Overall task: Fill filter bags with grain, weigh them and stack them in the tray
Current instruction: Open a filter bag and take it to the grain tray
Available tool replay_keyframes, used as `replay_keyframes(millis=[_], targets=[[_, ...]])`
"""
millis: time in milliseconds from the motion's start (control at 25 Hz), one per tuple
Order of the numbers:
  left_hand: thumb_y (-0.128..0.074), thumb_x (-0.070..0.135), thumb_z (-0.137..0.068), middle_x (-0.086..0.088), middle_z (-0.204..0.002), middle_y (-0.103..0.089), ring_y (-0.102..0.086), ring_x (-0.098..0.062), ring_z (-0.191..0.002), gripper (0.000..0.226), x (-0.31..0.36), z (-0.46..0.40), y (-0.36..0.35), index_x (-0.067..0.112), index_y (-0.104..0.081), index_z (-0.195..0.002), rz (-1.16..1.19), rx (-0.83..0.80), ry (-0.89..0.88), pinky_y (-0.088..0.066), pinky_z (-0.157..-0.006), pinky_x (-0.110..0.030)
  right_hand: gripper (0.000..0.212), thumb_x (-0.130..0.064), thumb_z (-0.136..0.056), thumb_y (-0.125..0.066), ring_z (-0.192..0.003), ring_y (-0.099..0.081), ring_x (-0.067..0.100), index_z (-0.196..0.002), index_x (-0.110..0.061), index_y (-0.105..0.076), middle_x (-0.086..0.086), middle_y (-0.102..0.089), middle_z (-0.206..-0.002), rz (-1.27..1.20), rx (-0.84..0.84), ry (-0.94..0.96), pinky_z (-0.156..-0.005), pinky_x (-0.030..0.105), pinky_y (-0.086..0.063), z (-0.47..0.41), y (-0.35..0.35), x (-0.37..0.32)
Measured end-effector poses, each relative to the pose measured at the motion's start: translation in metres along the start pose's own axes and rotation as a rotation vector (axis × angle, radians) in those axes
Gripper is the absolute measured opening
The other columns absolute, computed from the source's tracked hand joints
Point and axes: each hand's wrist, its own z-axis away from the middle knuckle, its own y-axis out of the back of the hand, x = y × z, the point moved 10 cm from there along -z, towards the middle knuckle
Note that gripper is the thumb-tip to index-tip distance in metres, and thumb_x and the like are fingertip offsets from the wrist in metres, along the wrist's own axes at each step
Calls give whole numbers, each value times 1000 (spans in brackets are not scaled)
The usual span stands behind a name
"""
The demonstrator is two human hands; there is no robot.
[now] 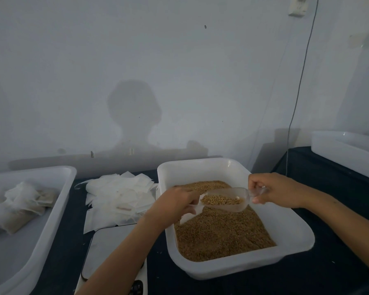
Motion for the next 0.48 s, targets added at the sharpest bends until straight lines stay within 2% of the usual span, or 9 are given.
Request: replay_keyframes(millis=[120,320,480], targets=[[-66,33,-85,3,-93,-61,-48,-9,-82,21,0,0,-3,15,-56,-89,28,18,19,-32,-71,-17,17,-27,-87,-67,-88,-59,14,-82,-25,-50,-5,-61,-89,168,-19,-26,-83,38,-47,-1,8,-8],[-71,29,-82,1,-92,-61,-46,-6,-83,19,0,1,-7,12,-63,-86,144,-4,38,-42,-78,-23,19,-32,-87,-66,-83,-50,11,-98,-22,-54,-13,-48,-82,376,-57,-61,-61,23,-33,-12,13,-24],[-72,29,-80,9,-90,-53,-44,-5,-84,19,-3,2,-10,14,-64,-85,189,-9,56,-39,-77,-22,20,-34,-86,-66,-86,-50,13,-97,-24,-53,-16,-44,-80,423,-78,-68,-60,23,-32,-20,14,-30]])
